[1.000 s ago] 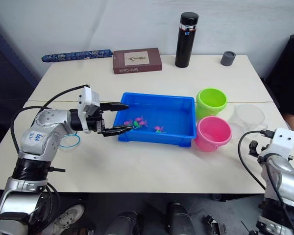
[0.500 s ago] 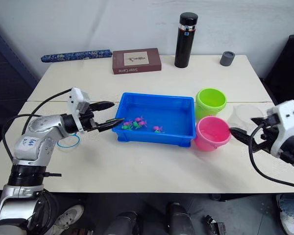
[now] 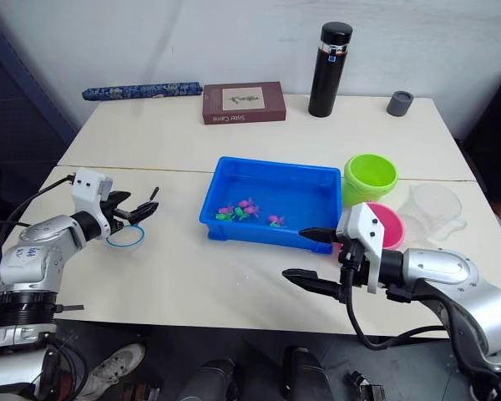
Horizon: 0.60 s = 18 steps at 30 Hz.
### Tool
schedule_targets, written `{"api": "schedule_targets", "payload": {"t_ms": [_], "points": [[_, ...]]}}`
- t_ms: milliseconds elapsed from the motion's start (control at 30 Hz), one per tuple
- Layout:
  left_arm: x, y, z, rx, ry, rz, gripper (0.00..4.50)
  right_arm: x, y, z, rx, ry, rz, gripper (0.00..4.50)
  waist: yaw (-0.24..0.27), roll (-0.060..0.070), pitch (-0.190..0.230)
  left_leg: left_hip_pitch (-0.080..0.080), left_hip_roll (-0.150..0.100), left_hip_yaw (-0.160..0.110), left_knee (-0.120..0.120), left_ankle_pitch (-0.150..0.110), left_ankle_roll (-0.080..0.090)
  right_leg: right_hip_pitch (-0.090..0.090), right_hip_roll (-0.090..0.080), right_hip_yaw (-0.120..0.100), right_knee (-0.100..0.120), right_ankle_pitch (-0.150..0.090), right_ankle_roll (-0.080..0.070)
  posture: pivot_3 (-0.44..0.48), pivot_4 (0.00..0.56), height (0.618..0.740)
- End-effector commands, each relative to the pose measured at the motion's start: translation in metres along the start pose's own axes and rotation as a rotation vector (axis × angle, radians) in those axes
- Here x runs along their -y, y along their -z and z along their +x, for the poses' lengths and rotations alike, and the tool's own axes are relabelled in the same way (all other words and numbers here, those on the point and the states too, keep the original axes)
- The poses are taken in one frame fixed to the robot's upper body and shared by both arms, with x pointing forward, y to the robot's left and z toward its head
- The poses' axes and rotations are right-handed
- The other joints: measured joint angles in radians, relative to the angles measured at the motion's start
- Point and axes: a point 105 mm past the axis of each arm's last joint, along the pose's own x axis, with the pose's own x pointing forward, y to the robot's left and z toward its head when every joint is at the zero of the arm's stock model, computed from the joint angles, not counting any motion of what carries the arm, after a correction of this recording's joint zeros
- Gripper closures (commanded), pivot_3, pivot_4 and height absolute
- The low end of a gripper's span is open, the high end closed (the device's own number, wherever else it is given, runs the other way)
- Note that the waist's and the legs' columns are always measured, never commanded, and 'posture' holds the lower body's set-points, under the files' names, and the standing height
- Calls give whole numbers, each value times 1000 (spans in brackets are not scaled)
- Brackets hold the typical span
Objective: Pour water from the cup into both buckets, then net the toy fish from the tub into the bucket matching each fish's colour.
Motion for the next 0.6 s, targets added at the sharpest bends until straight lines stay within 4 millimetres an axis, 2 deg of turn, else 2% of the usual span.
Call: {"api": "schedule_targets", "payload": {"t_ms": [33,167,600], "points": [[-24,-1,0,7,-80,-7,0,-1,-10,-1,27,12,-86,50,-2,-1,0,0,0,0,0,0,0,0,0,0,0,0,0,0,150,739],[-33,5,11,-10,-93,-29,0,-1,-13,-2,36,21,-89,50,-4,-2,0,0,0,0,0,0,0,0,0,-1,0,0,0,0,150,739],[-24,48,35,-163,-67,-41,0,-4,-20,4,51,11,-117,50,-8,-3,0,0,0,0,0,0,0,0,0,-1,2,0,1,0,150,739]]}}
